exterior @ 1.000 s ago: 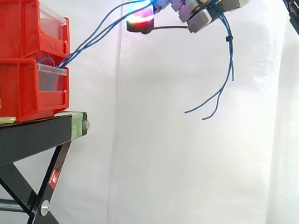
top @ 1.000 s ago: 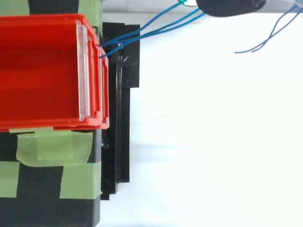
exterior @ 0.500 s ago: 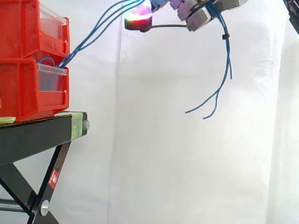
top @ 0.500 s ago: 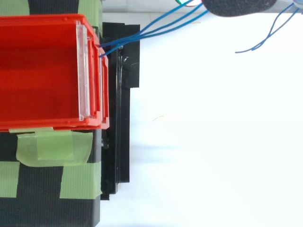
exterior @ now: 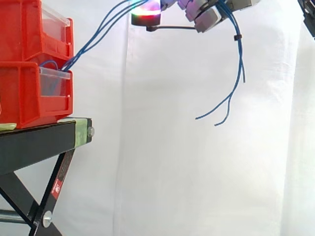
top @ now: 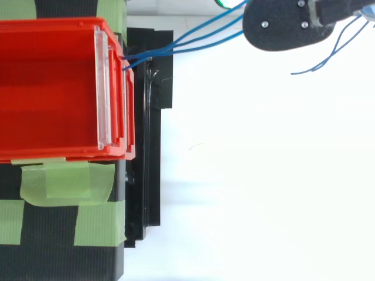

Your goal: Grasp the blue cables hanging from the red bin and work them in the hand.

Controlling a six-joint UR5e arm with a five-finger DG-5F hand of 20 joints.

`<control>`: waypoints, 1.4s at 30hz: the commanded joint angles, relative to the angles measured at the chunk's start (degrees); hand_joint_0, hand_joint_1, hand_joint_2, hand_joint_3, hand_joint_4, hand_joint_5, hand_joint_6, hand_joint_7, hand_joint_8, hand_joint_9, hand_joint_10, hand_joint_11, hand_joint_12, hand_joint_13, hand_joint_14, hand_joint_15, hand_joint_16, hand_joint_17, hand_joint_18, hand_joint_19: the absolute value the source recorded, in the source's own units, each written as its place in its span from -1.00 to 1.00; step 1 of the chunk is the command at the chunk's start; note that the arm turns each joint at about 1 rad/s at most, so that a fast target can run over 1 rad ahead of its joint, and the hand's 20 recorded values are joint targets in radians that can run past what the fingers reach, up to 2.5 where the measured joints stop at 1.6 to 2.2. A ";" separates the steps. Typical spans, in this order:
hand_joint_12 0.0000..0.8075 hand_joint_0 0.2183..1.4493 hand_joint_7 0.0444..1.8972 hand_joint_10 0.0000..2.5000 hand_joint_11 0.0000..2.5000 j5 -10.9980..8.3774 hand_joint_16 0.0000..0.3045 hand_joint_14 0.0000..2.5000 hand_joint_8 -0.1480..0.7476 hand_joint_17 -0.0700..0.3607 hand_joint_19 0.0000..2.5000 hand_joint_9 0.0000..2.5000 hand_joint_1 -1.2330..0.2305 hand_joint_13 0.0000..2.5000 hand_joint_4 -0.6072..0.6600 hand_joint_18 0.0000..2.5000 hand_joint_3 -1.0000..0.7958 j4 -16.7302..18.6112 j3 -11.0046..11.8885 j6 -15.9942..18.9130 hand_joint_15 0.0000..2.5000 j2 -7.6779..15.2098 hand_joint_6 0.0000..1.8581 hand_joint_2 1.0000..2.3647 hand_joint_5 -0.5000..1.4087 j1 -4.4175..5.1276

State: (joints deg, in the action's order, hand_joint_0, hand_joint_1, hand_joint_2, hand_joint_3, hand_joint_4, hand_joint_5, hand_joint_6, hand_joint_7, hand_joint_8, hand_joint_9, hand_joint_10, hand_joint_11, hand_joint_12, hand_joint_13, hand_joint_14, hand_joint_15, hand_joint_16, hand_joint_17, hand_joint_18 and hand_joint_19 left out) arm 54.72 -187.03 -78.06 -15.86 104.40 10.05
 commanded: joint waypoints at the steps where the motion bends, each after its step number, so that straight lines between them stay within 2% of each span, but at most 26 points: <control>1: 0.29 0.00 0.32 1.00 1.00 0.12 -0.61 1.00 0.47 -0.05 0.10 -0.37 -0.36 -0.33 0.36 -0.04 -0.65 0.00 0.01 0.22 0.51 0.01 -0.68 -0.98 -0.25 0.05; 4: 0.29 0.03 0.31 1.00 1.00 0.21 -0.61 1.00 0.47 -0.05 0.10 -0.37 -0.36 -0.33 0.36 -0.04 -0.67 0.00 0.01 0.31 0.51 0.01 -0.63 -0.98 -0.23 0.23; 8: 0.29 0.13 0.28 1.00 1.00 0.12 -0.61 1.00 0.47 -0.05 0.10 -0.37 -0.35 -0.33 0.36 -0.04 -0.53 0.00 0.01 0.31 0.51 0.01 -0.59 -0.98 -0.22 0.49; 11: 0.29 0.15 0.28 1.00 1.00 0.12 -0.61 1.00 0.47 -0.05 0.10 -0.37 -0.34 -0.33 0.36 -0.04 -0.51 -0.09 0.01 0.40 0.51 0.01 -0.59 -0.98 -0.22 0.67; 18: 0.29 -0.03 0.30 1.00 1.00 0.12 -0.61 1.00 0.47 -0.05 0.10 -0.37 -0.32 -0.33 0.37 -0.04 -0.76 -0.09 -0.08 0.66 0.51 0.01 -0.62 -0.99 -0.22 0.76; 21: 0.29 -0.05 0.31 1.00 1.00 0.21 -0.61 1.00 0.47 -0.05 0.10 -0.37 -0.32 -0.33 0.39 -0.04 -0.80 0.00 -1.48 0.66 0.51 0.01 -0.64 -0.99 -0.22 0.76; 22: 0.29 -0.06 0.31 1.00 1.00 0.29 -0.61 1.00 0.47 -0.05 0.10 -0.37 -0.32 -0.33 0.38 -0.04 -0.79 0.53 -2.63 0.75 0.51 0.01 -0.64 -0.99 -0.22 0.76; 25: 0.29 -0.06 0.32 1.00 1.00 0.38 -0.61 1.00 0.47 -0.05 0.10 -0.37 -0.33 -0.33 0.39 -0.04 -0.79 2.02 -4.21 1.10 0.51 -0.08 -0.64 -0.99 -0.23 0.76; 28: 0.29 -0.04 0.31 1.00 1.00 0.73 -0.61 1.00 0.47 -0.05 0.10 -0.37 -0.35 -0.33 0.37 -0.04 -0.76 4.66 -4.74 2.68 0.51 0.01 -0.65 -0.99 -0.23 0.76; 37: 0.29 0.06 0.32 1.00 1.00 1.44 -0.61 1.00 0.47 -0.05 0.10 -0.37 -0.37 -0.33 0.36 -0.04 -0.63 4.75 -4.74 3.56 0.51 0.01 -0.64 -0.98 -0.24 1.02; 42: 0.29 0.19 0.29 1.00 1.00 1.44 -0.61 1.00 0.47 -0.05 0.10 -0.37 -0.37 -0.33 0.36 -0.04 -0.41 4.83 -4.74 4.00 0.51 0.01 -0.60 -0.98 -0.24 1.11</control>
State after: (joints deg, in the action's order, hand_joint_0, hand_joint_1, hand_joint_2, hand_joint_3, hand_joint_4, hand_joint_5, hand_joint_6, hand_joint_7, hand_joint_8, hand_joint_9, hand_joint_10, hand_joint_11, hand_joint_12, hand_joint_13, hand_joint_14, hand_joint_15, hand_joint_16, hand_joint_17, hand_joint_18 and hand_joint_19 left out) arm 56.11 -182.27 -82.77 -12.12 104.41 11.11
